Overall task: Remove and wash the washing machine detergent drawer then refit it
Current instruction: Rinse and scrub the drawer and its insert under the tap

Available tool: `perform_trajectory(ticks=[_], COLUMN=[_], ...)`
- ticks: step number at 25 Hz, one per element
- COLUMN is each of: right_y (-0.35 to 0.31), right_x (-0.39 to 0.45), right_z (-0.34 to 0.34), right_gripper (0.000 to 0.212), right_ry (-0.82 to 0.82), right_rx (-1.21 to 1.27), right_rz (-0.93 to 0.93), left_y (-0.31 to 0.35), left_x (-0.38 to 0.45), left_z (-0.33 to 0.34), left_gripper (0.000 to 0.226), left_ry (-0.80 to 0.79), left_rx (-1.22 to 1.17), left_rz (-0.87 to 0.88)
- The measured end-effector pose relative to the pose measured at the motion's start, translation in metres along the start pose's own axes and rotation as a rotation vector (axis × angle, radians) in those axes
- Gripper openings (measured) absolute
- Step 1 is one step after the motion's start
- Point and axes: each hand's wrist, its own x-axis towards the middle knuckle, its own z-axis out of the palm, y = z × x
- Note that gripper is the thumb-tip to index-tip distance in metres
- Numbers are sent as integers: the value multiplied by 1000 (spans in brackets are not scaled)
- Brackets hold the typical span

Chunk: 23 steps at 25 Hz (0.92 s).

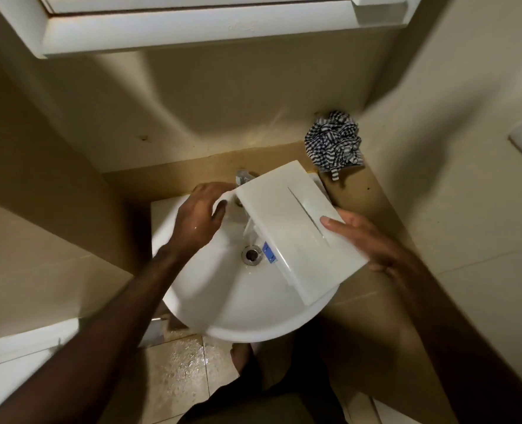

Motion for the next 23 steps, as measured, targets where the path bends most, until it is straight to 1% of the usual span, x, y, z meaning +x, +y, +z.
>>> perform_trajectory(ticks=[1, 2, 3, 4, 5, 7, 10, 15, 16, 17, 18, 20, 21, 23], right_y=[-6, -12, -19, -26, -33, -44, -54, -62, -64, -66, -68, -75, -79, -88], right_x=[3, 5, 7, 8, 8, 10, 17, 34, 37, 40, 43, 48, 51, 57], right_z=[-9, -19, -28, -35, -42, -53, -60, -57, -56, -54, -52, -46, -43, -33], right_gripper=[20, 25, 31, 34, 33, 25, 25, 32, 33, 33, 33, 34, 35, 34], right_ry=[-4, -14, -25, -33, -45, -67, -87, -97, -110, -126, -144, -189, -216, -275], right_rx=[-25, -40, -34, -13, 9, 34, 49, 62, 61, 59, 58, 68, 71, 48], right_rz=[11, 11, 10, 12, 12, 10, 4, 11, 15, 20, 28, 49, 60, 82], left_y=[4, 8, 14, 19, 23, 26, 22, 4, 3, 4, 10, 28, 33, 36], left_x=[18, 33, 45, 52, 56, 58, 61, 55, 53, 50, 45, 34, 29, 21], left_z=[3, 7, 12, 17, 21, 25, 25, 10, 5, 2, -3, -17, -24, -35], left_gripper=[56, 65, 67, 63, 57, 58, 68, 75, 76, 78, 80, 79, 74, 67], left_ry=[-56, -112, -155, -188, -212, -255, -270, -341, -359, -364, -357, -342, -377, -528], left_rx=[103, 179, 246, 313, 370, 430, 388, 353, 315, 218, 58, -368, -526, -706], left_rz=[111, 186, 229, 256, 292, 375, 384, 311, 278, 215, 105, -138, -195, -239])
